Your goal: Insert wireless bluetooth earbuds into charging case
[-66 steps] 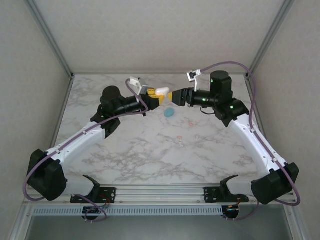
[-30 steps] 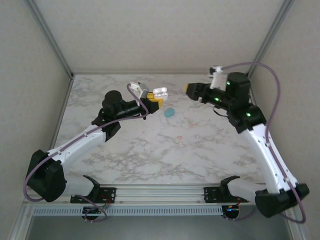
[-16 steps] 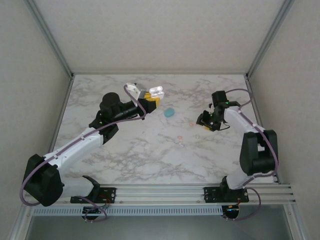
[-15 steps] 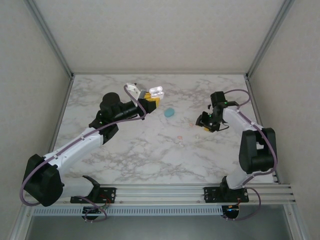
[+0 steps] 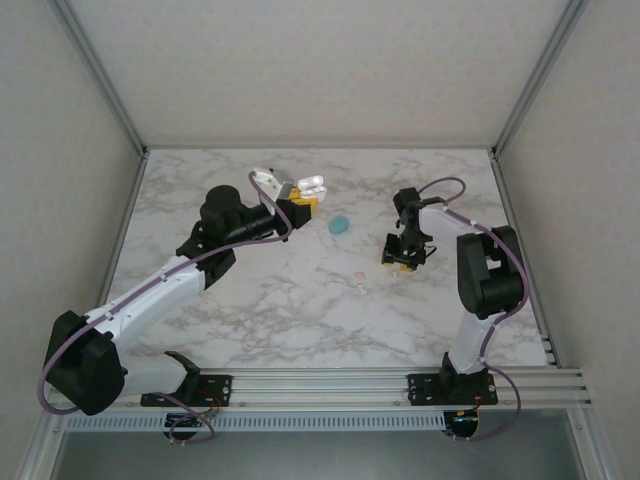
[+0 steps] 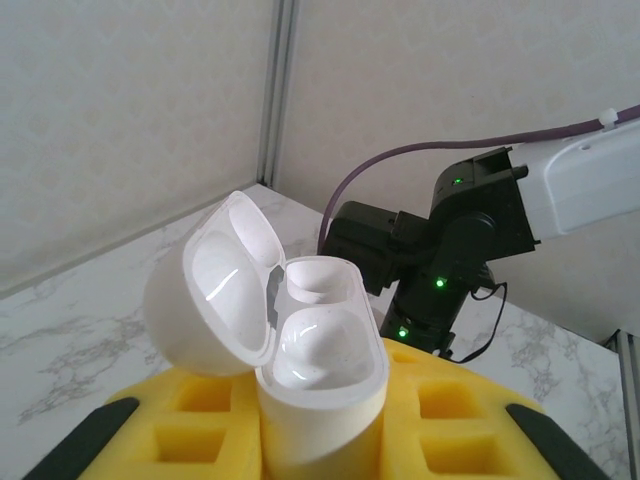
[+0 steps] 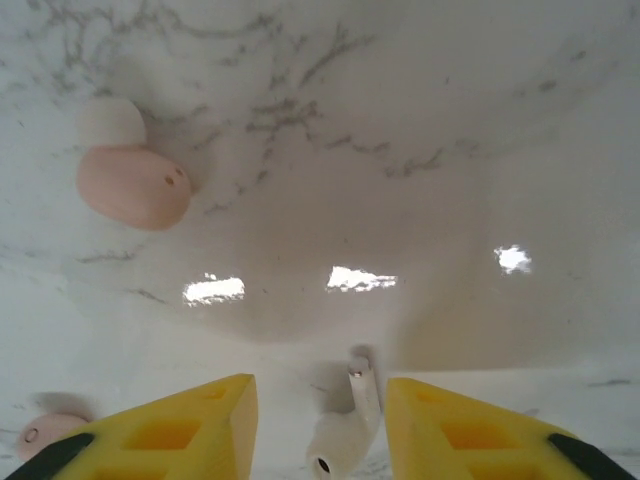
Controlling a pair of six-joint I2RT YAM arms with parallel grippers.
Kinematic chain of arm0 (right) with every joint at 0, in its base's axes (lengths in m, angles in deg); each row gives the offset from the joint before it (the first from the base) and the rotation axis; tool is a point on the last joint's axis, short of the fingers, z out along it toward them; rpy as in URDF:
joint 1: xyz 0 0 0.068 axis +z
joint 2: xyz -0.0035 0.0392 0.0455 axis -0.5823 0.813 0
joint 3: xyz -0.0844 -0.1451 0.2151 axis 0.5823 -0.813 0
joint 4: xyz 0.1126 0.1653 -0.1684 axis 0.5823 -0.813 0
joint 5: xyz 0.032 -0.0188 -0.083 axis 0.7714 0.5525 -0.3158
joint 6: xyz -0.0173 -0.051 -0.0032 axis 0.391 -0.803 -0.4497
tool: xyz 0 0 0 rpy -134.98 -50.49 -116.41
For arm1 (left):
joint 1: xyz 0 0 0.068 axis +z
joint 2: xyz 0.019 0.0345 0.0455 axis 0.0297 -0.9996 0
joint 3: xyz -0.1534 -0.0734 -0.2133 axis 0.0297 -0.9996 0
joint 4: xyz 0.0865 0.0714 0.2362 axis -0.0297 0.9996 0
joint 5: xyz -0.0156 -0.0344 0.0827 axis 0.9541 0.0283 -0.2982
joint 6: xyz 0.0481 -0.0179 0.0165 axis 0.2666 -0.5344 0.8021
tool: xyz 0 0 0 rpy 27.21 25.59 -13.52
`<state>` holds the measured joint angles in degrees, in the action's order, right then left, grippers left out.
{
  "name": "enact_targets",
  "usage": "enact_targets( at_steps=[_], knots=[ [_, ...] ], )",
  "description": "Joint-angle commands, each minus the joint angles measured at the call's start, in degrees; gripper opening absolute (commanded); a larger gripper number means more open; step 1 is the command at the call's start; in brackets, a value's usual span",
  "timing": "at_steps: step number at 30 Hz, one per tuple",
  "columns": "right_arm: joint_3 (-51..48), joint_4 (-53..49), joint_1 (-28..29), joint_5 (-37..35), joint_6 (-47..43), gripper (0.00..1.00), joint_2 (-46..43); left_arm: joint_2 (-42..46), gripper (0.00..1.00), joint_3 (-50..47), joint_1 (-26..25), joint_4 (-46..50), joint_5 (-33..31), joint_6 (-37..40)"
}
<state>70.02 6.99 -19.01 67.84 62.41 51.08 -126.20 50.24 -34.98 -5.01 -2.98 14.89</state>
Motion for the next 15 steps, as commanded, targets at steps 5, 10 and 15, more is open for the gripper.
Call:
enact_targets(
  at_steps=[5, 10, 15],
  knots=[
    [-3.7, -3.0, 0.2, -4.9, 0.8, 0.31, -2.4, 0.3, 0.02, 1.9, -0.3, 0.6, 0.2, 0.8],
    [-6.2, -2.9, -0.1, -5.1, 1.4, 0.29, -5.4, 0.3, 0.02, 2.0, -0.3, 1.0, 0.0, 0.9],
    [-9.4, -1.5, -1.9, -2.1, 0.7, 0.22, -9.1, 0.3, 0.02, 2.0, -0.3, 1.3, 0.0, 0.8]
  ],
)
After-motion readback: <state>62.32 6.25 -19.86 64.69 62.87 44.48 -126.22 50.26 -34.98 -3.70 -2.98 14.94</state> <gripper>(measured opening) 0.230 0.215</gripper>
